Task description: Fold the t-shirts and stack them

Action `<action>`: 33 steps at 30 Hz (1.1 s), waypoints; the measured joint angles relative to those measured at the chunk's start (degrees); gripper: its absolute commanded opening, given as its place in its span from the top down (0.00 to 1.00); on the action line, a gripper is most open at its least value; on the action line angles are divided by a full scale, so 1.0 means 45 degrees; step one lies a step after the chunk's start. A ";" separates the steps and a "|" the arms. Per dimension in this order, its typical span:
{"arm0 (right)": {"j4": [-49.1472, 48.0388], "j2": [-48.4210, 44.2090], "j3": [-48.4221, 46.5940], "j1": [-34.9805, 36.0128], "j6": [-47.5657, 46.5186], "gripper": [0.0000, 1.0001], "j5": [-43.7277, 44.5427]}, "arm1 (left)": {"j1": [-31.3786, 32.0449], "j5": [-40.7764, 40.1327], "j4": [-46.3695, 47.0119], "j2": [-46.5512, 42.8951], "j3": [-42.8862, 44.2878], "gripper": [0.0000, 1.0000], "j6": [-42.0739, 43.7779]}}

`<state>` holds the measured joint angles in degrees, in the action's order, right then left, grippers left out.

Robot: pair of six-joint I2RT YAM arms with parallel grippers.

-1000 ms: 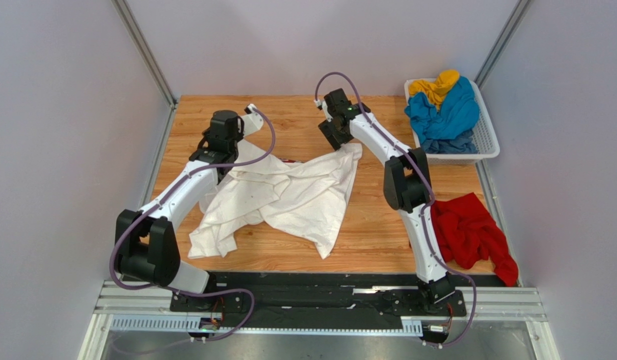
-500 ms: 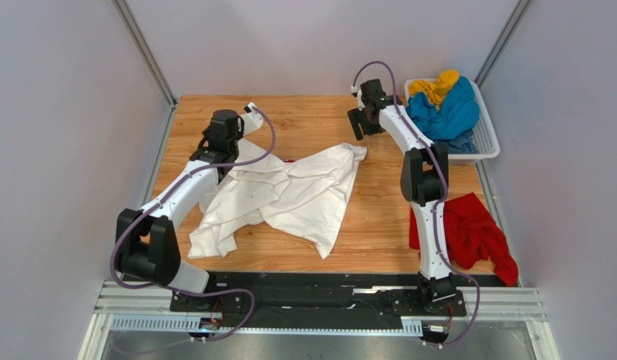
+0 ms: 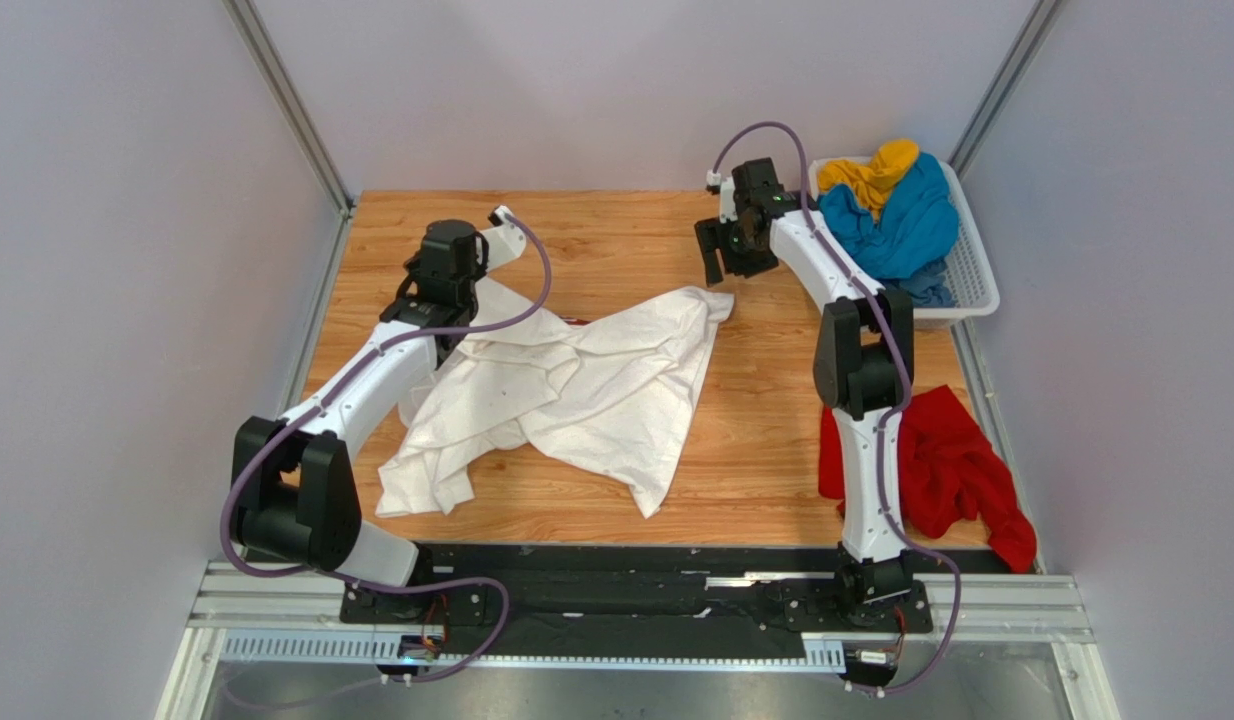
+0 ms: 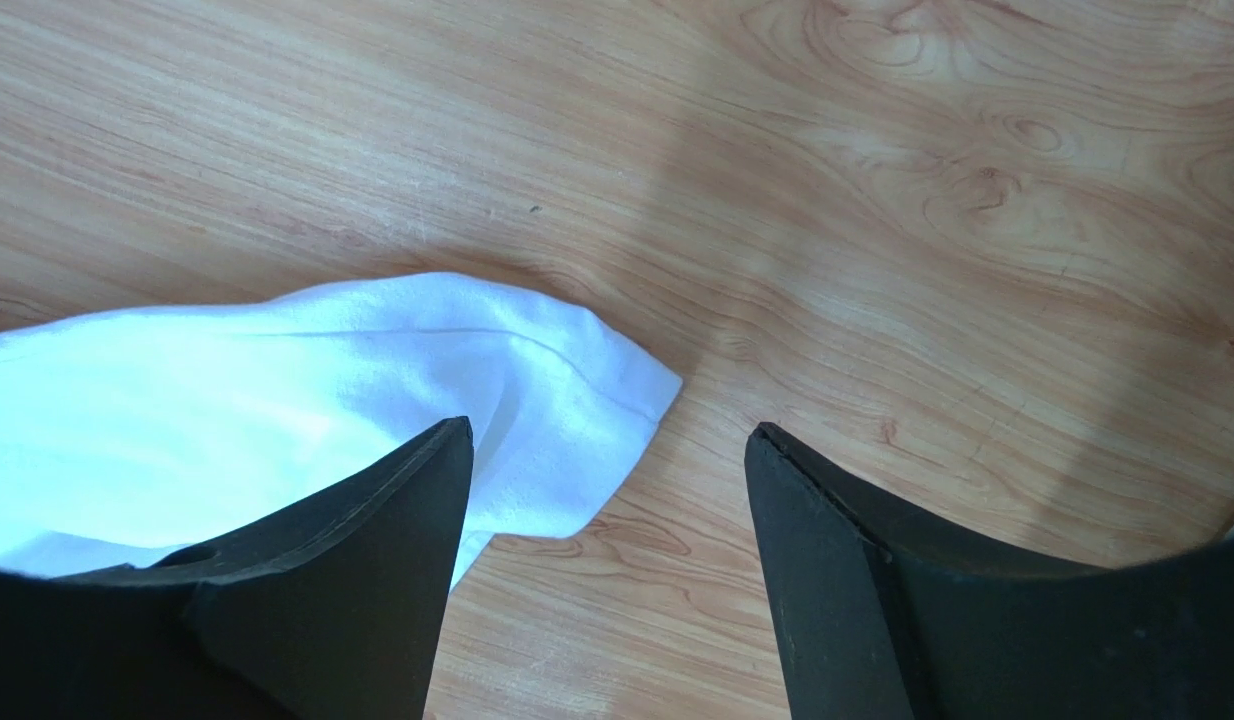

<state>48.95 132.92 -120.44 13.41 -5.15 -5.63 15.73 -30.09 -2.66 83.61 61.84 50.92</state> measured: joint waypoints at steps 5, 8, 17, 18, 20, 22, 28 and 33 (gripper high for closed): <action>-0.0019 -0.0112 0.0189 -0.0146 0.0000 0.30 -0.0160 | 0.0000 0.0000 0.0078 -0.0005 -0.0204 1.00 0.0000; 0.0005 -0.0112 0.0214 -0.0194 0.0000 0.30 -0.0223 | 0.0000 0.0000 0.0083 -0.0029 -0.0345 1.00 0.0005; 0.0005 -0.0044 0.0233 -0.0248 0.0000 0.30 -0.0525 | 0.0000 0.0000 0.0092 -0.0053 -0.0447 1.00 0.0083; 0.0010 -0.0005 0.0233 -0.0248 0.0000 0.30 -0.0554 | 0.0000 0.0000 0.0102 -0.0053 -0.0471 1.00 0.0087; 0.0010 0.0107 0.0233 -0.0248 0.0000 0.30 -0.0617 | 0.0000 0.0005 0.0102 -0.0053 -0.0495 1.00 0.0087; 0.0010 0.0199 0.0233 -0.0248 0.0010 0.30 -0.0670 | 0.0000 0.0000 0.0107 -0.0053 -0.0505 1.00 0.0087; 0.0019 0.0437 0.0257 -0.0248 0.0053 0.30 -0.0695 | 0.0000 0.0000 0.0155 -0.0053 -0.0568 1.00 0.0087; 0.0015 0.0466 0.0267 -0.0248 0.0097 0.34 -0.0777 | 0.0000 0.0000 0.0170 -0.0058 -0.0588 1.00 0.0087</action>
<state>49.01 135.02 -119.24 12.29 -4.71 -9.13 15.73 -30.09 -1.89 83.35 59.20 51.31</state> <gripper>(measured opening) 0.690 0.017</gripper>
